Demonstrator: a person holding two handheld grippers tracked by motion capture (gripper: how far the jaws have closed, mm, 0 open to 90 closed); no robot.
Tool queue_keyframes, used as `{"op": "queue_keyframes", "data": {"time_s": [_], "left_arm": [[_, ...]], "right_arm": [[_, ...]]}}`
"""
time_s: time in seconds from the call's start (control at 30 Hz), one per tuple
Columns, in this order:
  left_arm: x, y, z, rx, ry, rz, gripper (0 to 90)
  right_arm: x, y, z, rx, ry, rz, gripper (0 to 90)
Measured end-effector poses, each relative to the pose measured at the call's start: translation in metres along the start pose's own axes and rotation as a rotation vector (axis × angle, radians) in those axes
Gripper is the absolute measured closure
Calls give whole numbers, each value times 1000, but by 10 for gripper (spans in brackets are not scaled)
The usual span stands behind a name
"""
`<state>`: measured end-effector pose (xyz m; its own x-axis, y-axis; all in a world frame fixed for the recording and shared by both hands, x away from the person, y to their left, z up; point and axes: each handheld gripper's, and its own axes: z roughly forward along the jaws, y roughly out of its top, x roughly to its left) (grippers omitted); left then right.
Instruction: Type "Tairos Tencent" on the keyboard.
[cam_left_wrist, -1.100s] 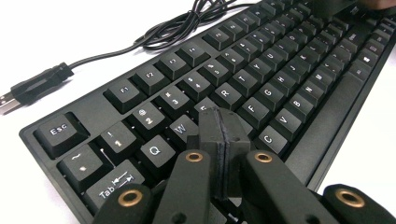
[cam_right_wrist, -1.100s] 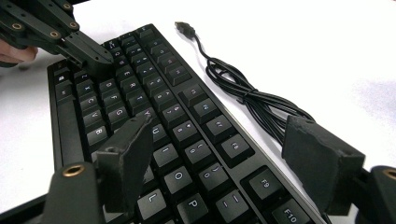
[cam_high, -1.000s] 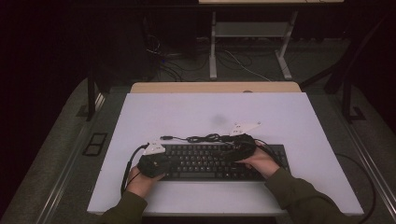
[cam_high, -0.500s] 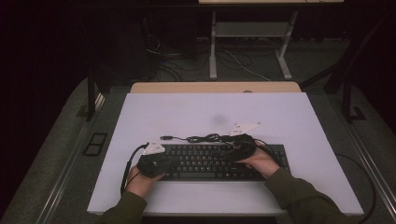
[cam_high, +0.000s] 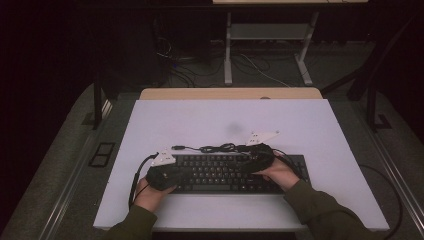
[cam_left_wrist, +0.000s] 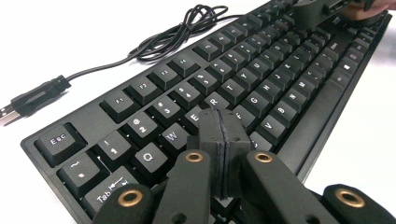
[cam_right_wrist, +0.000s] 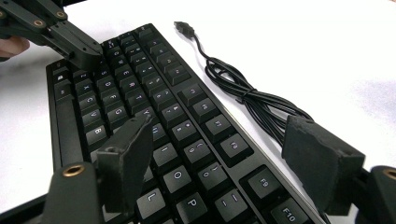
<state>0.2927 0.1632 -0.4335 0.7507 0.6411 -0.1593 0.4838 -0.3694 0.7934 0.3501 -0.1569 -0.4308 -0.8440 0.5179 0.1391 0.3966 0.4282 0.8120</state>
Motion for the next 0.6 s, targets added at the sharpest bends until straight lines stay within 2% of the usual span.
{"op": "queue_keyframes", "data": {"time_s": [0.47, 0.6], "left_arm": [[-8, 1, -1, -1, -34, 17, 887], [-10, 2, -1, 0, -44, 20, 887]], "right_arm": [[0, 0, 0, -1, 1, 0, 247], [0, 0, -1, -7, -9, 5, 215]]}}
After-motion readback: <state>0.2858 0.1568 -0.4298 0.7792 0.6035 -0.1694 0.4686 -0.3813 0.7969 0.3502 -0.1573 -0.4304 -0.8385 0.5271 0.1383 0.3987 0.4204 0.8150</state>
